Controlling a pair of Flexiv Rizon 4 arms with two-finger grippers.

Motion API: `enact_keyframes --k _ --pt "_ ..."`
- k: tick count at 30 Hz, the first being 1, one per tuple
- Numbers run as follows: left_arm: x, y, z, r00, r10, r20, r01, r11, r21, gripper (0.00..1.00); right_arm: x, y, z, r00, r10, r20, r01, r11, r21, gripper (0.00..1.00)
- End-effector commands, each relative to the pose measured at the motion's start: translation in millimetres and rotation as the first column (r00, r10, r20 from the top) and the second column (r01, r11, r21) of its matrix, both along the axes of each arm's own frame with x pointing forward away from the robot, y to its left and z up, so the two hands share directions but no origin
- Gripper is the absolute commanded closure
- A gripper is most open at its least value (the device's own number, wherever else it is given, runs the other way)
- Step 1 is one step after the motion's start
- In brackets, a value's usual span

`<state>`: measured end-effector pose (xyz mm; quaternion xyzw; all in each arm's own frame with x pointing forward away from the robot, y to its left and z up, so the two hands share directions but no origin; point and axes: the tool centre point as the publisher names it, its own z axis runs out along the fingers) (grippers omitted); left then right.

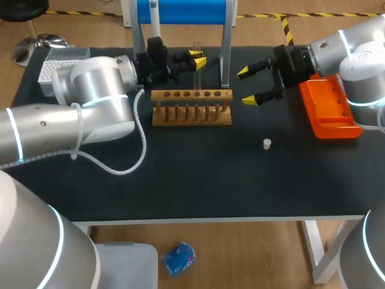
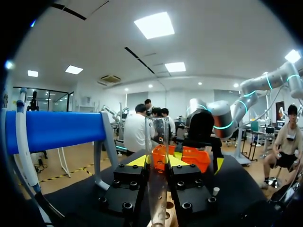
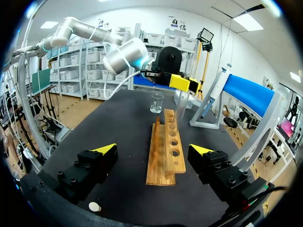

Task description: Invert the test tube, pick up the pipette, mount the tip to pipette, aspirate from beaker and dispense into the tube, eject the tip, return the pipette, and cap with the stopper.

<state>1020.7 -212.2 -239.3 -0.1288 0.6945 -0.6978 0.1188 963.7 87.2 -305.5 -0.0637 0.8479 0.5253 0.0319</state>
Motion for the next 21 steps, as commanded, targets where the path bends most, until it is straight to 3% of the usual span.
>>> enact_keyframes --k 1,21 --pt "-0.7 -1.4 -5.6 1.0 0.007 0.007 -0.007 1.0 -0.007 1.0 -0.6 -0.1 0.7 1.0 -0.001 0.001 0.001 1.0 -0.003 0.0" --pt "5.8 2.9 -33.3 0.999 0.019 -0.031 -0.02 1.0 -0.018 1.0 -0.6 -0.1 0.7 1.0 -0.001 0.001 0.001 1.0 -0.003 0.0"
